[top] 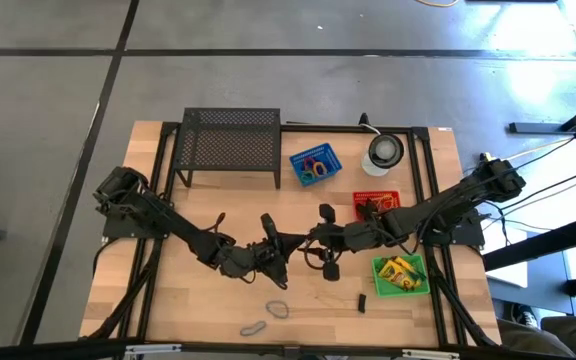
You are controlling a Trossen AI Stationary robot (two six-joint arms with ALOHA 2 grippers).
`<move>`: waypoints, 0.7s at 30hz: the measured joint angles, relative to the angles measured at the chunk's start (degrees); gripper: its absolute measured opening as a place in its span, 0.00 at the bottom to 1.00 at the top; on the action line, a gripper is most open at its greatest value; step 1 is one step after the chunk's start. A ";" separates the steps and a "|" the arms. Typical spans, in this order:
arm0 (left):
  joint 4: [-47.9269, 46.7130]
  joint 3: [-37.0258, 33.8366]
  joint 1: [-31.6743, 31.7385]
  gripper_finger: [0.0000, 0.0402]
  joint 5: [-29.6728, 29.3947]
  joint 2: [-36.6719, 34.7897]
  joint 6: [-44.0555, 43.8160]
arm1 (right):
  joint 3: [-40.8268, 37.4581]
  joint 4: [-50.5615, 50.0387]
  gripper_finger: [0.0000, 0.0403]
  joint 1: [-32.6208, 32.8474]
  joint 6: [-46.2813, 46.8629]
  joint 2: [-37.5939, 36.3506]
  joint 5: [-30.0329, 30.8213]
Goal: Pick & Place Office Desk Supplies
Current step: Put the blue rubber band into the red bin
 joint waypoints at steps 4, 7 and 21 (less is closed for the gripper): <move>-0.01 0.00 0.00 0.01 0.00 0.00 -0.14 | 0.00 0.00 0.06 0.00 -0.01 0.00 0.00; -0.02 0.00 0.00 0.01 0.05 0.00 -1.48 | 0.00 0.00 0.02 0.00 0.08 0.00 -0.02; -2.45 0.00 -0.31 0.13 1.86 0.00 -15.55 | 0.00 -0.87 0.01 0.00 1.07 -0.02 0.89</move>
